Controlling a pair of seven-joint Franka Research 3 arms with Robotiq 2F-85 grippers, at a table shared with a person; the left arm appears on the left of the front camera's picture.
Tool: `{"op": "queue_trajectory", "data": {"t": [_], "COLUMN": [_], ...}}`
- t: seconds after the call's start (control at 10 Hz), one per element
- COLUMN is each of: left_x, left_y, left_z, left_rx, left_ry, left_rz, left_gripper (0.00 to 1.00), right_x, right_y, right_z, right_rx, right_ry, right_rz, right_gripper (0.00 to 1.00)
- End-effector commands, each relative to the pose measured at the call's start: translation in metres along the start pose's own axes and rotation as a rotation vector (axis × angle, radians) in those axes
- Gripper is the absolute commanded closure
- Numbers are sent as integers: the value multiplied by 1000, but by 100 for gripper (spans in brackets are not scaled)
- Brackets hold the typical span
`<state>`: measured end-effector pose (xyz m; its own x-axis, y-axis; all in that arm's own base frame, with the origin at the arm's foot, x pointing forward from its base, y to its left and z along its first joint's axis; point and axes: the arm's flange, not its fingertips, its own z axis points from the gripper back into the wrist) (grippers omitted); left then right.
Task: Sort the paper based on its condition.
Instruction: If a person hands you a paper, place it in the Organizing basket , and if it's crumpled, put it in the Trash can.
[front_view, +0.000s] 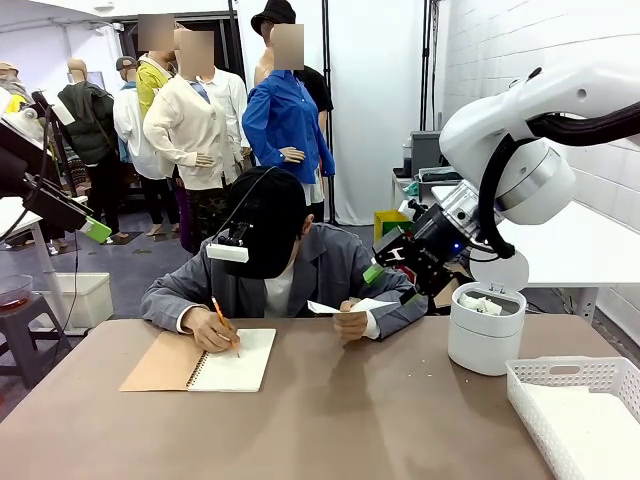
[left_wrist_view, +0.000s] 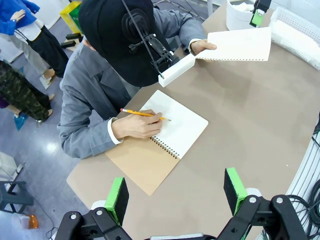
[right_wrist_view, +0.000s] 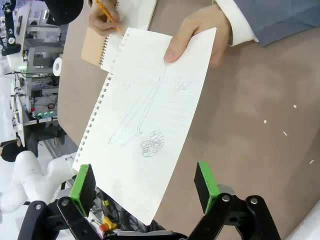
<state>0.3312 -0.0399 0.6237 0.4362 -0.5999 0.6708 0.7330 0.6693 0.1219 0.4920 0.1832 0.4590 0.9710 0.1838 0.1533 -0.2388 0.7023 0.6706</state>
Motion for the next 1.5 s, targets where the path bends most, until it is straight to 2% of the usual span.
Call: {"op": "queue_trajectory", "data": {"t": [0.0,0.2,0.4,0.5,1.1,1.4], "left_x": [0,0,0,0,0,0], "left_y": [1,1,1,1,1,1], "left_z": [0,0,0,0,0,0], "left_rx": [4,4,4,4,4,4], "left_ry": [-5,-5,-5,-5,-5,-5], "left_rz": [2,2,2,2,2,2], "left_gripper": [0,0,0,0,0,0], "right_x": [15,48,60,66,66,63], "right_y": [-11,-31,-46,-56,-66,-70], "right_z": [-7,-12,-20,-25,-65,-71], "right_rx": [117,288,347,337,320,331], "right_ry": [130,181,231,229,324,342], "right_rz": [-188,-368,-477,-510,-538,-564], "right_gripper": [0,0,0,0,0,0]}}
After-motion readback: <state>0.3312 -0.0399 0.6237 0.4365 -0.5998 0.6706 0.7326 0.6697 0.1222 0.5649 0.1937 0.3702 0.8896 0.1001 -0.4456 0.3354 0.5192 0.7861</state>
